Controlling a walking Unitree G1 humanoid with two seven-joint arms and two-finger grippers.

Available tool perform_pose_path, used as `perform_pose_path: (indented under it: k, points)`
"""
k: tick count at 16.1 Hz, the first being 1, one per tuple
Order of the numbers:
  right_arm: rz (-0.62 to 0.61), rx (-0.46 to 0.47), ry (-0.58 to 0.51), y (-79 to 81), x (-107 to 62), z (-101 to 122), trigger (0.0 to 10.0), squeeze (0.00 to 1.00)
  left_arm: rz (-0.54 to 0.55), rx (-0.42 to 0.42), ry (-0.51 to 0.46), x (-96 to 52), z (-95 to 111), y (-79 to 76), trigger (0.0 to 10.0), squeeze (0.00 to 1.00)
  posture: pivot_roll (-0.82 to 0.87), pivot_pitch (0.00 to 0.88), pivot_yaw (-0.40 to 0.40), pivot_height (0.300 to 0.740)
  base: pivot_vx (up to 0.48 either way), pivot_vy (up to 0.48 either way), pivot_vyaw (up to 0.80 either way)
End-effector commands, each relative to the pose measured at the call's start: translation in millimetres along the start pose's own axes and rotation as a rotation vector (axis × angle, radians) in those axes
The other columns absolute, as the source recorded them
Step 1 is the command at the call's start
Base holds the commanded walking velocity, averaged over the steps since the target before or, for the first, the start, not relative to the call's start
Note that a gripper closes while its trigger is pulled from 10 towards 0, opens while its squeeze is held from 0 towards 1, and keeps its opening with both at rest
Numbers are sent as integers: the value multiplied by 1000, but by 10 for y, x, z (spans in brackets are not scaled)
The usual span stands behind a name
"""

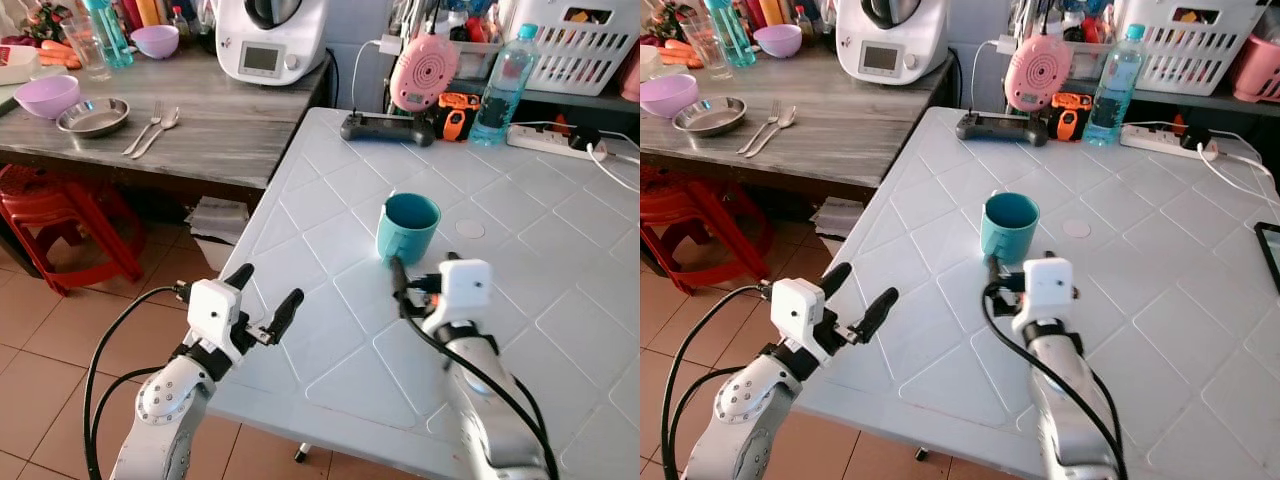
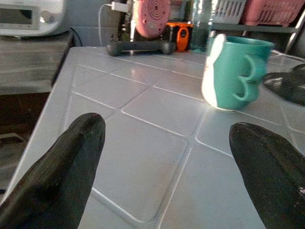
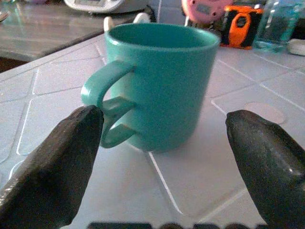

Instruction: Setting the table

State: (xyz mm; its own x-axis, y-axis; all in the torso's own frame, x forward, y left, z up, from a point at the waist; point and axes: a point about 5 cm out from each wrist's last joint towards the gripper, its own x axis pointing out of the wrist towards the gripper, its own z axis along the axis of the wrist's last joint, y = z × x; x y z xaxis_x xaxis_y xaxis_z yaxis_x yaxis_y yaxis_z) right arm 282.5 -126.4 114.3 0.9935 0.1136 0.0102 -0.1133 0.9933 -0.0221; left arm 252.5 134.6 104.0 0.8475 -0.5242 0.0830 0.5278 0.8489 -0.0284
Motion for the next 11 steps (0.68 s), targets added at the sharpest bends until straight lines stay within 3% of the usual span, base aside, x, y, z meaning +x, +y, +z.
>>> perform_pose_path:
  k: [1,3,8,11]
  points:
    - [20,-3,13,61,44,-2,10000,0,-33,-11,8,-5,-3,-43,10000,0,101,74,1,740,0,0,0]
    - [20,15,36,102,163,6,10000,0,-79,-22,11,-9,-6,-97,10000,0,106,69,-2,740,0,0,0]
    - [38,32,52,195,259,26,10000,0,-93,-30,15,-5,-9,-101,10000,0,107,71,-4,740,0,0,0]
    - [-67,37,49,77,309,38,10000,0,-100,-37,19,-10,-26,-118,10000,0,109,73,-8,740,0,0,0]
